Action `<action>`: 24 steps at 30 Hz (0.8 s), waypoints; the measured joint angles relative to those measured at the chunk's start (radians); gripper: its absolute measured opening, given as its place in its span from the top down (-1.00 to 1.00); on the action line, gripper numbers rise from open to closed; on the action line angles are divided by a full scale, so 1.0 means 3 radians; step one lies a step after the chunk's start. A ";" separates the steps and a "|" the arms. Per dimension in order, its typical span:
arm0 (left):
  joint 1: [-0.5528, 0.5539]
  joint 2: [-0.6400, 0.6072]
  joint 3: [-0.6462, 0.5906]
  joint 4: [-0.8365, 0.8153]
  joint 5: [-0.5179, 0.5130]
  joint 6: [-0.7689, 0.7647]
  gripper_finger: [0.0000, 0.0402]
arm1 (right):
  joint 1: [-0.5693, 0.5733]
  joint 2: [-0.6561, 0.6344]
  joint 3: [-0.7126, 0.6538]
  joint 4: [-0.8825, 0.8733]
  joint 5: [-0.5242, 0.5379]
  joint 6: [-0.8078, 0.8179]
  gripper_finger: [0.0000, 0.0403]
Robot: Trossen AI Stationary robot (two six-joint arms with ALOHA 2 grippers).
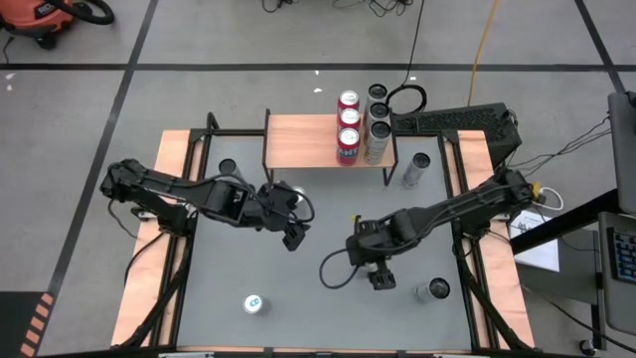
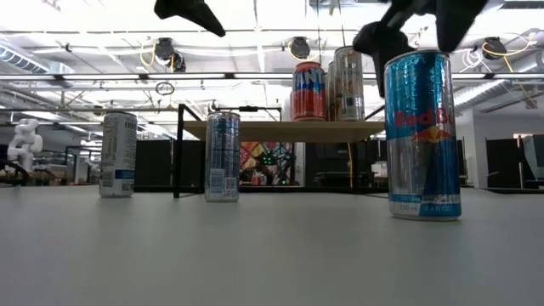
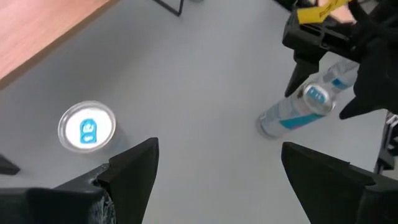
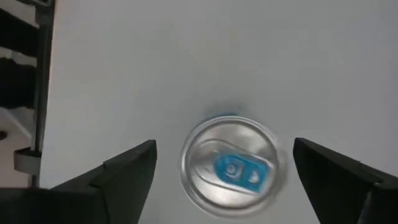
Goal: Place canned beverage on shelf
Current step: Put the middle blue can on the shelf
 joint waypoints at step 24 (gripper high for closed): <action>-0.0120 -0.0001 0.0000 -0.0195 -0.0106 -0.0287 -0.68 | -0.0094 0.0089 0.0001 -0.0019 -0.0311 -0.0089 0.03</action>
